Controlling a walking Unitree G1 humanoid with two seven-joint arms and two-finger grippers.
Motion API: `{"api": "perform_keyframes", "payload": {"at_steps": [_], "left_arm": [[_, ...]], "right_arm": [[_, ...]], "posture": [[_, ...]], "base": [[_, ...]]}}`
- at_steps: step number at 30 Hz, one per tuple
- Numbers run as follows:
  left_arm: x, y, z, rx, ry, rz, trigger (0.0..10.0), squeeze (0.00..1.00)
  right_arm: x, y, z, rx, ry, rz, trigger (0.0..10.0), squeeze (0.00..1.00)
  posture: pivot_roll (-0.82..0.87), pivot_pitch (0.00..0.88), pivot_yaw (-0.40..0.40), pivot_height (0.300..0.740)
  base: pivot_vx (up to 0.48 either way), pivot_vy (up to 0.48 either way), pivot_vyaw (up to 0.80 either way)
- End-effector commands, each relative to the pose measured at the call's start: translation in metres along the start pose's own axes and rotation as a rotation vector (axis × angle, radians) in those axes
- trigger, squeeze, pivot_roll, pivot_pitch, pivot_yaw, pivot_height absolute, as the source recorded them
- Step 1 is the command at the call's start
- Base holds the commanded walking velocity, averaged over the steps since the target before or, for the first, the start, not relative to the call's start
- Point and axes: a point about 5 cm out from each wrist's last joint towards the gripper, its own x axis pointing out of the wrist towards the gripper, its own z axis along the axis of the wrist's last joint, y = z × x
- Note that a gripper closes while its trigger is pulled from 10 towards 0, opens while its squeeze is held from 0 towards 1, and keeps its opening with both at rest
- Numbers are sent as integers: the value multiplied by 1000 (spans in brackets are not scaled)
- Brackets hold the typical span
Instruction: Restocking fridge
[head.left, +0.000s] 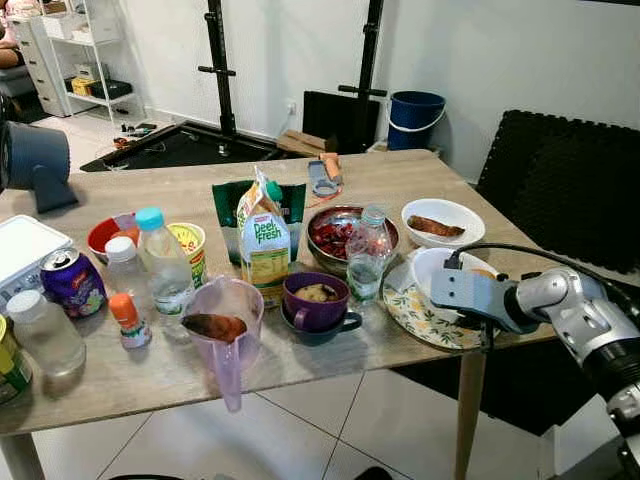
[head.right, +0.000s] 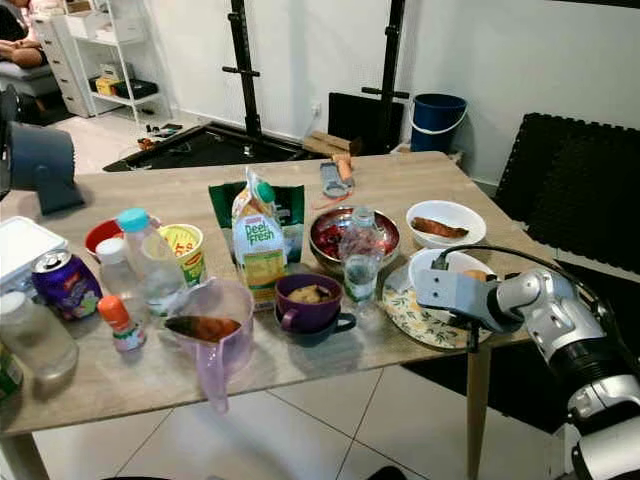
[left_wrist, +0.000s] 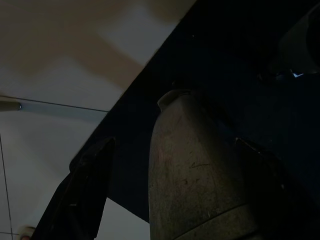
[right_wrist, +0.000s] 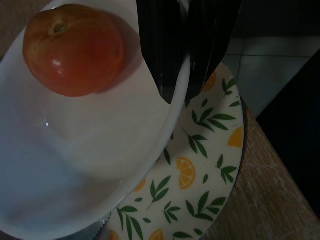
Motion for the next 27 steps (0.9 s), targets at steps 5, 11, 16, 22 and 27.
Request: {"api": "perform_keyframes", "payload": {"at_steps": [5,11,16,22,27], "left_arm": [[0,-3,0,8,4,-6,10000,0],[0,-1,0,21,7,-3,10000,0],[0,1,0,34,8,-3,10000,0],[0,1,1,45,6,-6,10000,0],[0,1,1,45,7,-6,10000,0]], "right_arm": [[-13,-7,0,-28,-11,-48,0,0],[-33,-15,-11,-33,36,-107,0,0],[-50,-20,-19,-41,70,-155,0,0],[-58,-19,-30,-10,111,-181,0,0],[-69,-11,-66,80,222,-220,0,0]], "posture": [[-116,0,-13,740],[-130,0,1,740],[-137,0,6,740],[-140,0,10,740],[-143,0,13,740]], "base": [[0,0,0],[0,0,0],[0,0,0],[0,0,0],[0,0,0]]}}
